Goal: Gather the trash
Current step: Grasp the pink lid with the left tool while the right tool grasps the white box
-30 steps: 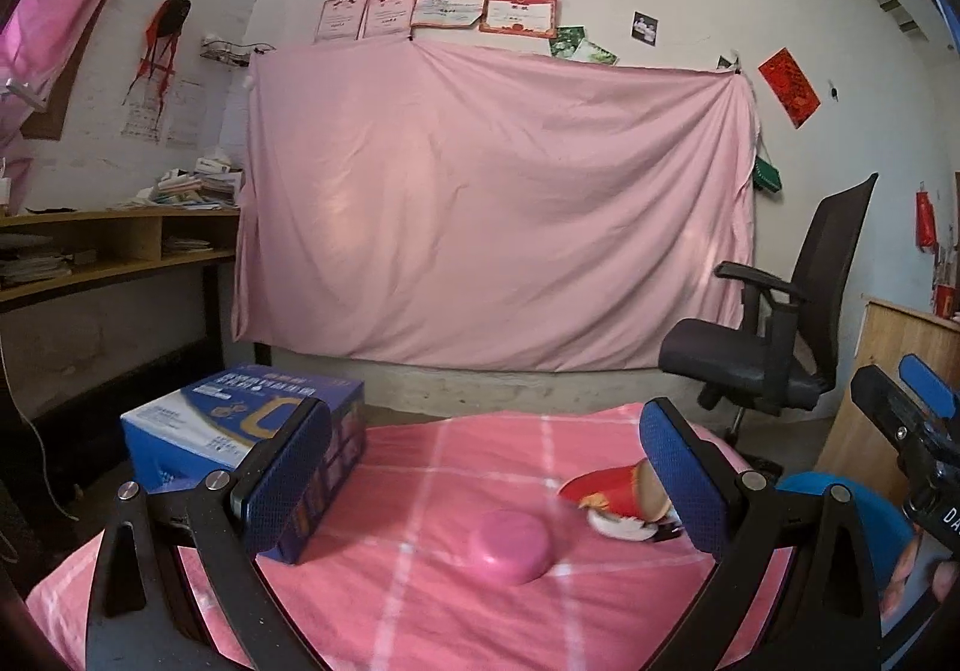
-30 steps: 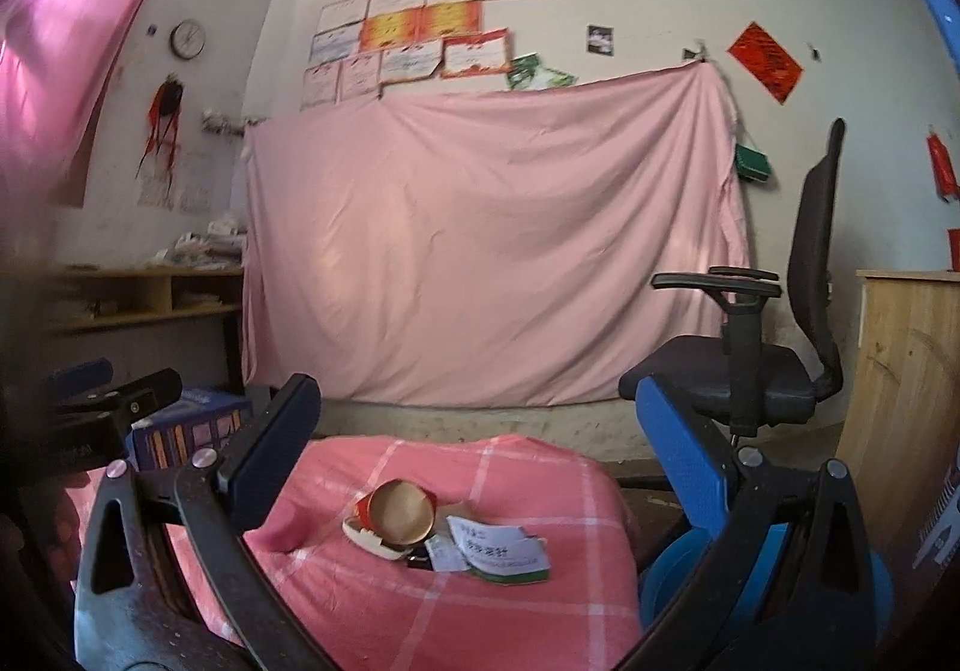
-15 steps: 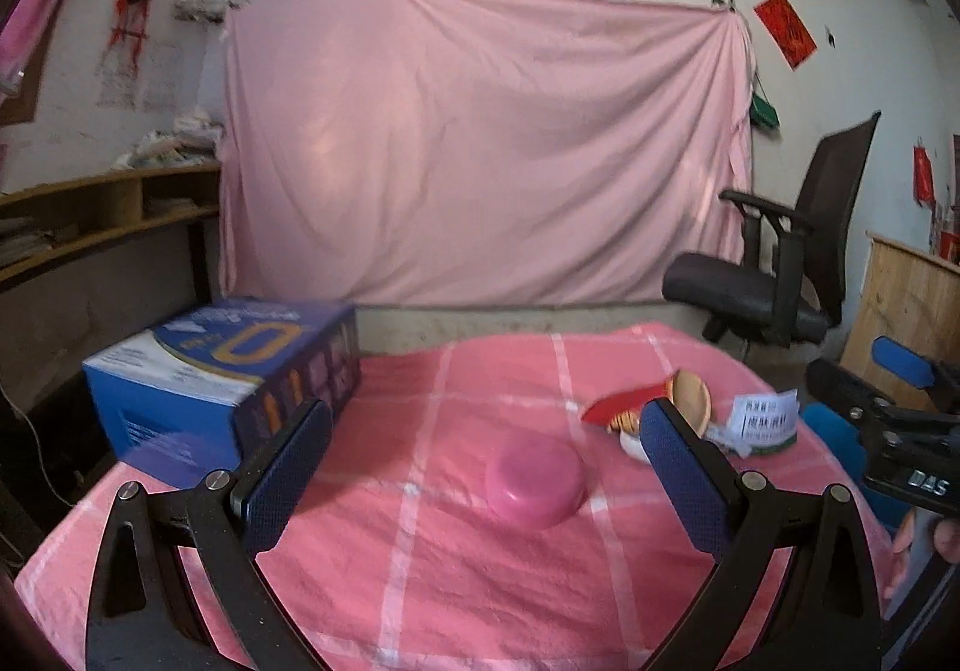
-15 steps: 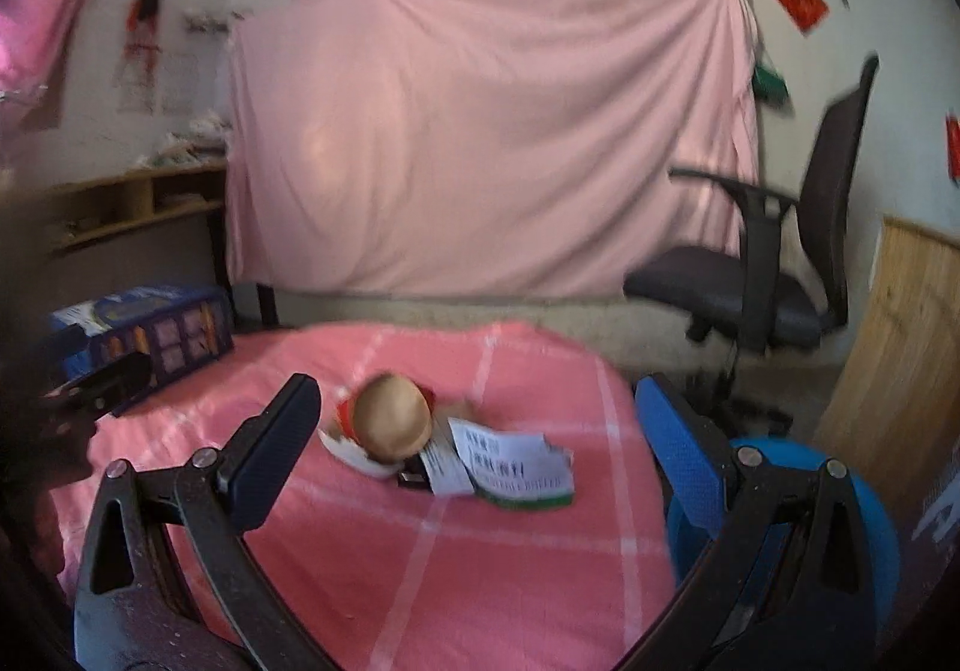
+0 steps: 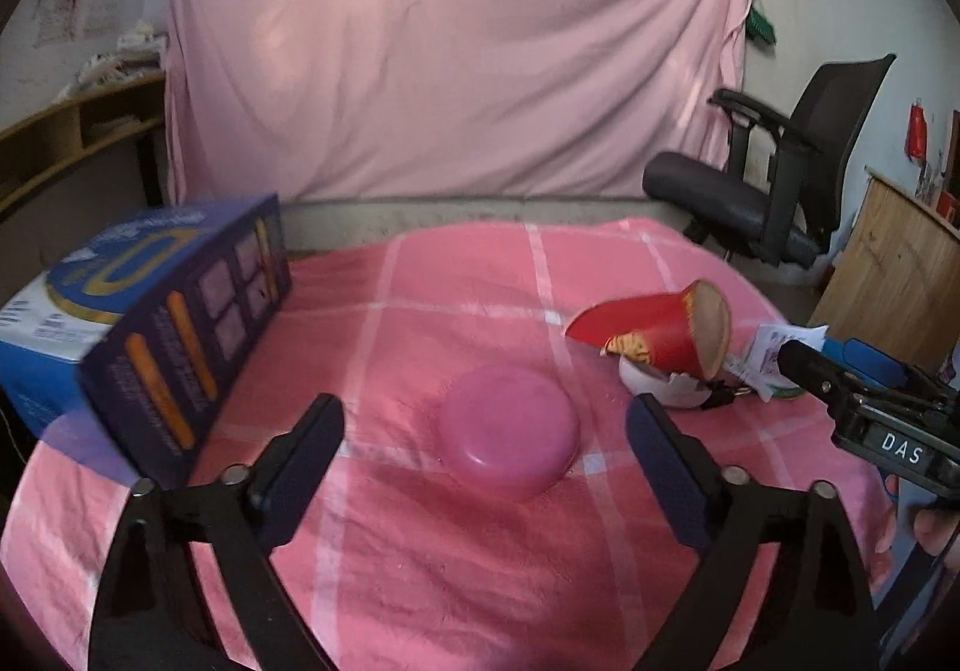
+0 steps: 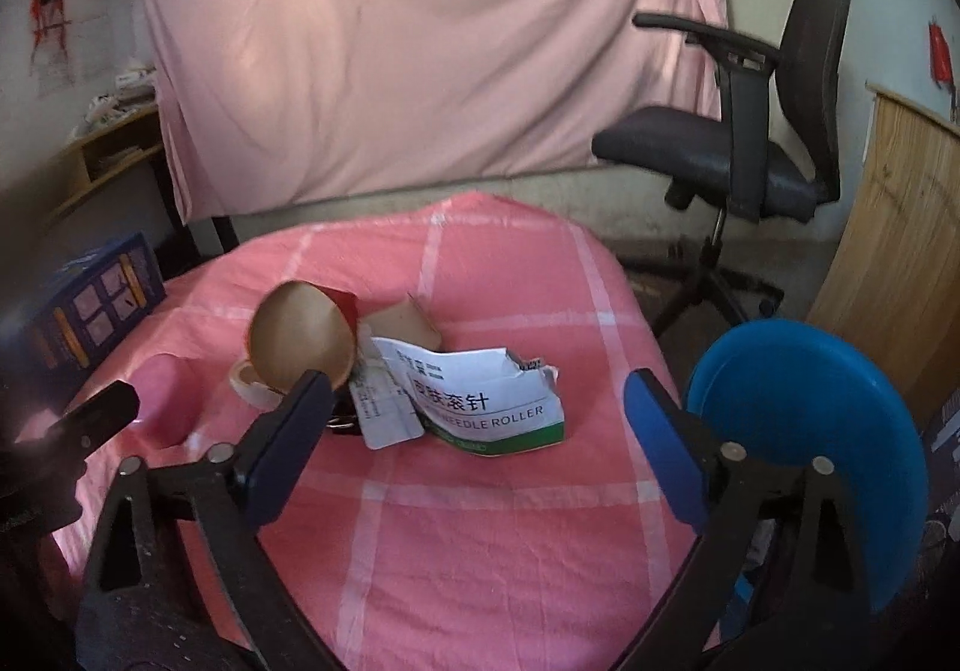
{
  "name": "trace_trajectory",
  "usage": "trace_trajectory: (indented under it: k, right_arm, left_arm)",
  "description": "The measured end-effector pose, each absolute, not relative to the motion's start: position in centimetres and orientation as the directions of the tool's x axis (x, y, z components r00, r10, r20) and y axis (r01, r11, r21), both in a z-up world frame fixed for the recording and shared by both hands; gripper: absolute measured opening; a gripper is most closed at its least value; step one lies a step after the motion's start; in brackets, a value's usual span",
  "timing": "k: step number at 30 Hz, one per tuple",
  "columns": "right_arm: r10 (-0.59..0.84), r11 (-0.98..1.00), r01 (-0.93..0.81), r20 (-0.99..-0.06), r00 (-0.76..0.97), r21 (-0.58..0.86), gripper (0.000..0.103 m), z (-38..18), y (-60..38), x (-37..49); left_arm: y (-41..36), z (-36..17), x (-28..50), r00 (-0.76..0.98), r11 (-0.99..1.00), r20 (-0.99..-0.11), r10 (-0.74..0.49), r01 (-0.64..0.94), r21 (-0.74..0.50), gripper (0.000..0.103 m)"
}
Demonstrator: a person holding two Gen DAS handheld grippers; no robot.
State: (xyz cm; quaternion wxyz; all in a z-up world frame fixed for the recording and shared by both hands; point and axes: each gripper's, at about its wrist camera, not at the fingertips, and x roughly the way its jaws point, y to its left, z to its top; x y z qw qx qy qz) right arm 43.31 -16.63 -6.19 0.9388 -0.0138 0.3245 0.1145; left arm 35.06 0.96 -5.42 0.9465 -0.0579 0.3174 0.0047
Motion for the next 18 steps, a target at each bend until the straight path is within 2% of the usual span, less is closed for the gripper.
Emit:
trace_trajectory:
  k: [2,4,6,8,10,12,18]
  right_arm:
    - [0.217,0.972,-0.223,-0.643,0.735,0.074,0.103,-6.7,-16.8,44.2]
    - [0.220,0.972,-0.218,-0.664,0.715,0.088,0.096,-7.2,-16.9,44.7]
    - [0.228,0.970,-0.220,-0.678,0.699,0.100,0.092,-7.5,-16.9,45.1]
    - [0.237,0.969,-0.222,-0.687,0.687,0.112,0.088,-7.8,-17.0,45.3]
    - [0.244,0.967,-0.226,-0.690,0.682,0.119,0.079,-7.9,-17.0,45.4]
    - [0.252,0.965,-0.230,-0.690,0.679,0.126,0.073,-7.9,-17.1,45.4]
    - [0.281,0.958,-0.243,-0.685,0.672,0.155,0.071,-7.8,-17.2,45.3]
  left_arm:
    - [1.1,-6.1,36.1,0.764,0.992,-0.645,-0.029,-0.056,-0.111,0.077]
    - [1.4,-6.7,36.8,0.740,0.990,-0.671,-0.047,-0.056,-0.131,0.074]
    - [1.7,-6.8,36.9,0.739,0.986,-0.671,-0.067,-0.055,-0.158,0.072]
    - [1.6,-6.7,36.8,0.740,0.985,-0.668,-0.084,-0.040,-0.168,0.063]
    - [1.3,-6.7,36.8,0.737,0.986,-0.669,-0.100,-0.018,-0.168,0.054]
    - [1.0,-6.6,36.7,0.734,0.988,-0.673,-0.092,-0.016,-0.152,0.054]
    - [1.2,-6.5,36.6,0.734,0.984,-0.671,-0.107,-0.019,-0.178,0.054]
